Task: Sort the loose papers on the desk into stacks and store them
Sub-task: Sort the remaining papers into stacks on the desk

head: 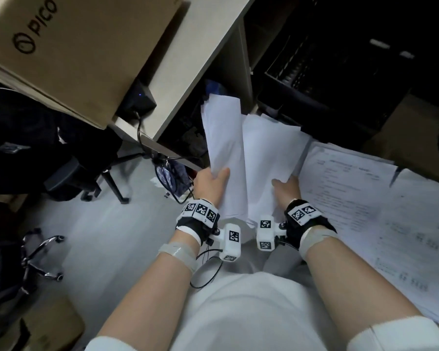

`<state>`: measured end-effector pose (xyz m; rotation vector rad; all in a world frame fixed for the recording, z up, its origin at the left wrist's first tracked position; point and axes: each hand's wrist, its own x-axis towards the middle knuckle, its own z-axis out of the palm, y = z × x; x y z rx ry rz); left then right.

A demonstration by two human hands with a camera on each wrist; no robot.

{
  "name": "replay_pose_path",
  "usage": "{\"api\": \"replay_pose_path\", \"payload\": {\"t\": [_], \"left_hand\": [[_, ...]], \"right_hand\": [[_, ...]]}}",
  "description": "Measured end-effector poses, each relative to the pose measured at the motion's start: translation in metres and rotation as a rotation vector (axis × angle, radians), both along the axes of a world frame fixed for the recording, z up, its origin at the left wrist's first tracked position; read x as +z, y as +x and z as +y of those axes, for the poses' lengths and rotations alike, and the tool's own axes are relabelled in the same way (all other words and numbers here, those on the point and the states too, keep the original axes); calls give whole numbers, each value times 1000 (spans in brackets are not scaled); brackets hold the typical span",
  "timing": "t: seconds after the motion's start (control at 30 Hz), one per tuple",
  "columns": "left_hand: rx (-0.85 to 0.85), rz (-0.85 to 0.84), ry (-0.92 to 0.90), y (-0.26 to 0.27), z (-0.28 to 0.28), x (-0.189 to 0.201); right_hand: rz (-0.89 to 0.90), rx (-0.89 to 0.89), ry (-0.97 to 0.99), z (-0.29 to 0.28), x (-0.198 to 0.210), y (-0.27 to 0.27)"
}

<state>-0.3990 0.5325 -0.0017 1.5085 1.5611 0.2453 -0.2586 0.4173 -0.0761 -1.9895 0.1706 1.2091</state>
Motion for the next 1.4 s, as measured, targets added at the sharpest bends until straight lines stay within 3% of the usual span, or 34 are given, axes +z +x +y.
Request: {"api": "replay_pose_path", "payload": {"t": [0.23, 0.33, 0.43, 0.53, 0.63, 0.7, 0.9, 1.07, 1.23, 1.4], "left_hand": [[-43, -49, -40, 4, -3, 4], [-52, -71, -56, 4, -4, 3], [-85, -129, -139, 14, -12, -1], [-137, -180, -214, 33, -28, -1], [-163, -278, -343, 59, -45, 8], [-193, -343, -404, 74, -57, 13], [-291, -489, -412, 100, -106, 7], [-371, -322, -361, 85, -146, -20], [-425, -171, -271, 64, -169, -42], [-215, -197, -571, 74, -184, -44]], "right_hand": [[28, 110, 17, 6, 11, 1], [-49, 96, 41, 6, 22, 9], [-71, 59, 280, -6, 39, 16], [-58, 187, 448, -26, 61, 11], [-216, 342, 380, -46, 75, 11], [-212, 374, 375, -60, 83, 18], [-220, 195, 406, -104, 93, 39], [-453, 140, 111, -154, 59, 44], [-406, 119, 61, -187, 34, 42], [-335, 116, 54, -192, 16, 40]]}}
